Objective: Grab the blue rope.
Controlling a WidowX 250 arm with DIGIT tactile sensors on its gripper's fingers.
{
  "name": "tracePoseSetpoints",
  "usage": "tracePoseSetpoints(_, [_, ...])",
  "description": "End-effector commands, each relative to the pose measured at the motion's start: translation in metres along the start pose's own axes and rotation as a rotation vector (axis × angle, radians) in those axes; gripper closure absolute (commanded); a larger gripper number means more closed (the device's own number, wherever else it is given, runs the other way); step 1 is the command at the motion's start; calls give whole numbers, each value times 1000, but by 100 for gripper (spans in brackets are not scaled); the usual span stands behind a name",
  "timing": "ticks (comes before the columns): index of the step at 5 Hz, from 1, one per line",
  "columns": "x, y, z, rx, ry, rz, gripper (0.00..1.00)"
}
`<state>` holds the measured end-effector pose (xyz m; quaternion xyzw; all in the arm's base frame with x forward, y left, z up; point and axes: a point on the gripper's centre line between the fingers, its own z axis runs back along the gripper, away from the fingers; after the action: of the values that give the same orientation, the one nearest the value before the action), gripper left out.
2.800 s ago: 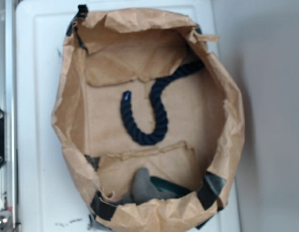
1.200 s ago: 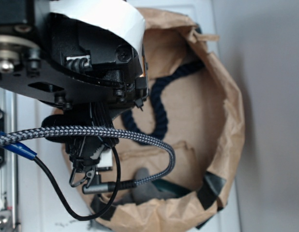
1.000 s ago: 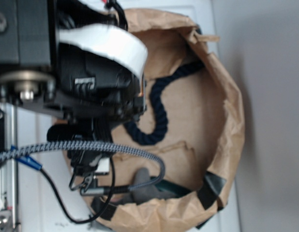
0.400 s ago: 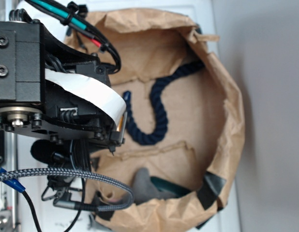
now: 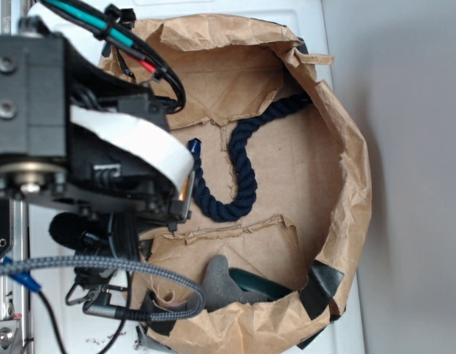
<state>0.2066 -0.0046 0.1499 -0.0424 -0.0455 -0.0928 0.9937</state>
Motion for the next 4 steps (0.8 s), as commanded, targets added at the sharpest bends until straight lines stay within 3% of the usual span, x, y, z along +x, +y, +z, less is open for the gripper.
tracePoseSetpoints(1, [14, 24, -9, -4, -47, 82, 0])
tracePoseSetpoints(2, [10, 32, -9, -27, -74, 75, 0])
tracePoseSetpoints(4, [36, 45, -37, -1, -38, 97, 0])
